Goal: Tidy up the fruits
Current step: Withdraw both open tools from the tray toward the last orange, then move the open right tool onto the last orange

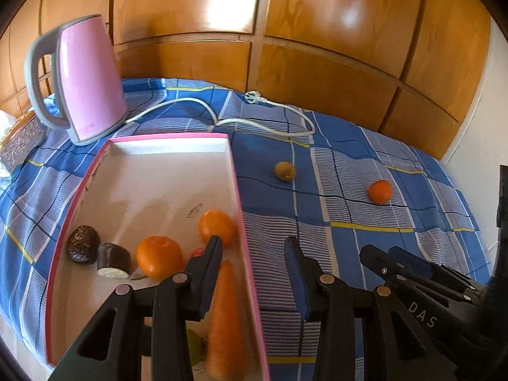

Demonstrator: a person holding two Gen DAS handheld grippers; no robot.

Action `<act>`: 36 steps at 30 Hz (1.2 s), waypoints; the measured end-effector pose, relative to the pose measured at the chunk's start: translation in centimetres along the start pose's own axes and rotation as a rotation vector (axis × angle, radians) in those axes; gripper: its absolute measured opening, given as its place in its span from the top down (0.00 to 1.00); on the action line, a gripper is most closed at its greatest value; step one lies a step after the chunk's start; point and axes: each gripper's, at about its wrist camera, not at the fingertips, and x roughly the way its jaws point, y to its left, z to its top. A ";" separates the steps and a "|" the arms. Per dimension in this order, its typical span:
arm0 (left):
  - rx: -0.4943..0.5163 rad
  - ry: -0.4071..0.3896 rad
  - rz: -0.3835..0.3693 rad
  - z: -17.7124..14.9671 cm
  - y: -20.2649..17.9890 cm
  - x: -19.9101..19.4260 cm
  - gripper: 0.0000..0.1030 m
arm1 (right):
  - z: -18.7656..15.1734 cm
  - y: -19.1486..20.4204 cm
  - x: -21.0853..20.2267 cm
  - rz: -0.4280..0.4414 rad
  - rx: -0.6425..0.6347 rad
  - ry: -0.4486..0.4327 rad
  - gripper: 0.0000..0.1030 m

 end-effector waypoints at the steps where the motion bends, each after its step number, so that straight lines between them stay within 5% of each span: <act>1: 0.004 0.001 -0.003 0.1 -0.2 0.1 0.60 | 0.1 -0.2 0.0 -0.003 0.001 -0.001 0.58; 36: 0.066 0.049 -0.061 3.3 -4.9 6.4 0.60 | 5.8 -5.6 4.5 -0.144 -0.013 -0.016 0.58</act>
